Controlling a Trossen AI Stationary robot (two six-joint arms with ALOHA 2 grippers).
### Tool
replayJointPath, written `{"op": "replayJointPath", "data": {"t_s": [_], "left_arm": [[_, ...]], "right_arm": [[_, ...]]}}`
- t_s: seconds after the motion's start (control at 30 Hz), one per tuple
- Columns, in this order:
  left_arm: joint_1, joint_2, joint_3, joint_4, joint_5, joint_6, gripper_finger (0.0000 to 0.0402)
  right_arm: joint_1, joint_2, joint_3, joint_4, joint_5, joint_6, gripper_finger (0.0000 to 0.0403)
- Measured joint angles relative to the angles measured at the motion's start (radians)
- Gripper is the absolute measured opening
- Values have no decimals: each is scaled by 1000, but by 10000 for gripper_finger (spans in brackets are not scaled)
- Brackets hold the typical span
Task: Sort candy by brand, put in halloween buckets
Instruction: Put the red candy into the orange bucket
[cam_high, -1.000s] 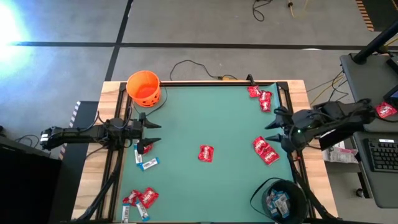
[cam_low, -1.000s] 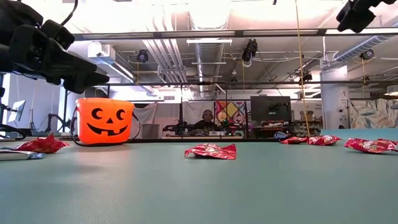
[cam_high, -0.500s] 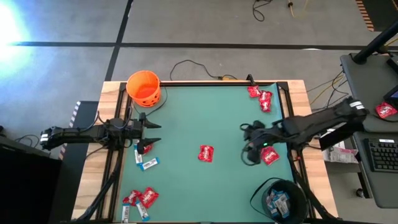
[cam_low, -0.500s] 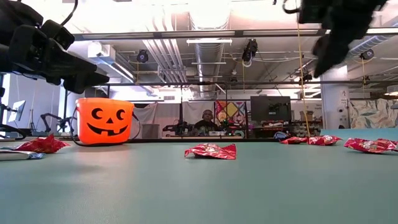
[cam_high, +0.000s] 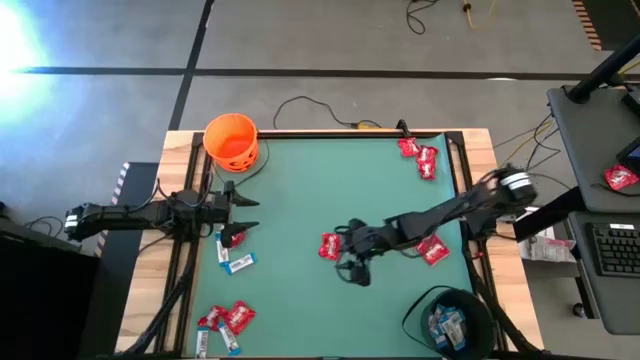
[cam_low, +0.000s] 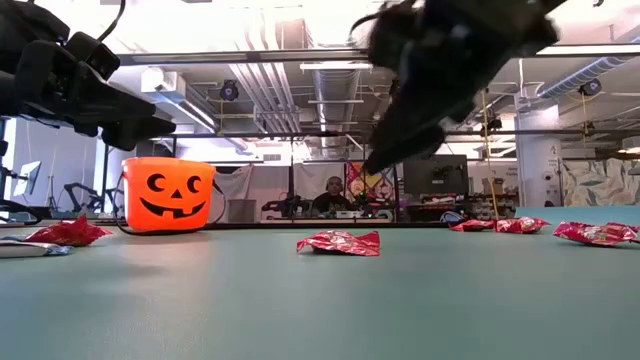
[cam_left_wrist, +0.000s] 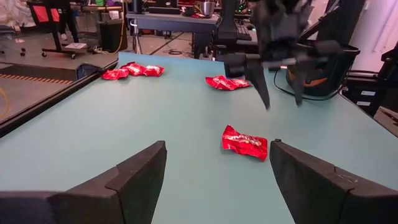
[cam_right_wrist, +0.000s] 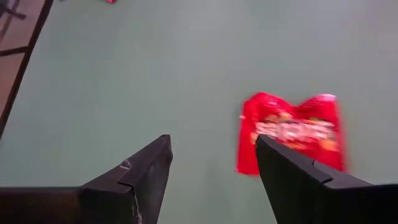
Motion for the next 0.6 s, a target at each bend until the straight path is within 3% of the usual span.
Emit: {"op": "replayJointPath", "data": {"t_s": [0.13,0.33,0.6], "left_arm": [[0,0,0,0,0,0,272],[0,0,0,0,0,0,272],[0,0,0,0,0,0,272]], "right_arm": [[-10,119,100,-36,-45,-19,212],[-39,268,256,-244,-37,-22,199],[-149,446,509,-353,145,-258,194]]}}
